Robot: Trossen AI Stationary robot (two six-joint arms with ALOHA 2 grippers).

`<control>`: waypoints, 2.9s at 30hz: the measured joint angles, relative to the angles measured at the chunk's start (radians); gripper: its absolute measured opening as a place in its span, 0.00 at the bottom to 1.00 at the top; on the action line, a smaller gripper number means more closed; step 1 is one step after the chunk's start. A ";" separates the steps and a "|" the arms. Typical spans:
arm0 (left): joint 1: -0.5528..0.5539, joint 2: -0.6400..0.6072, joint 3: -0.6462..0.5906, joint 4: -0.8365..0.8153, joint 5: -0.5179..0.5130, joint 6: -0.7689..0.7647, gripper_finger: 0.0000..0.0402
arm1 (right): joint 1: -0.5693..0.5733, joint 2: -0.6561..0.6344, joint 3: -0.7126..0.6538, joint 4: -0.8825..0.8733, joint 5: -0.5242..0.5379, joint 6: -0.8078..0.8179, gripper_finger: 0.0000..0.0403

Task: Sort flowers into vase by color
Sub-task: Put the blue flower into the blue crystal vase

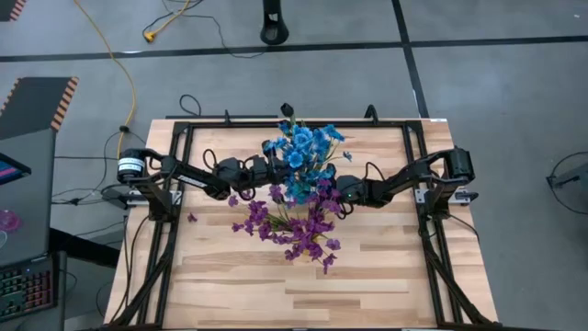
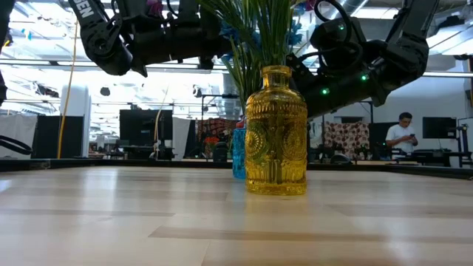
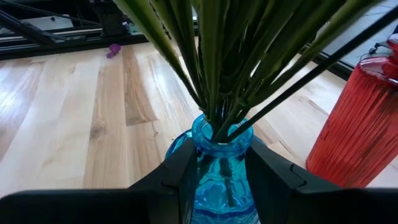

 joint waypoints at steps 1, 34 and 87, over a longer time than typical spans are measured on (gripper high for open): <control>-0.002 0.000 0.000 0.000 -0.002 0.000 0.00 | 0.000 0.000 0.000 0.000 0.000 0.000 0.37; -0.021 -0.368 -0.002 -0.297 -0.066 0.163 0.00 | 0.000 -0.003 0.002 -0.019 0.004 0.000 0.37; 0.052 0.168 0.030 0.224 0.140 -0.160 0.00 | -0.003 -0.003 0.002 -0.019 0.004 0.000 0.37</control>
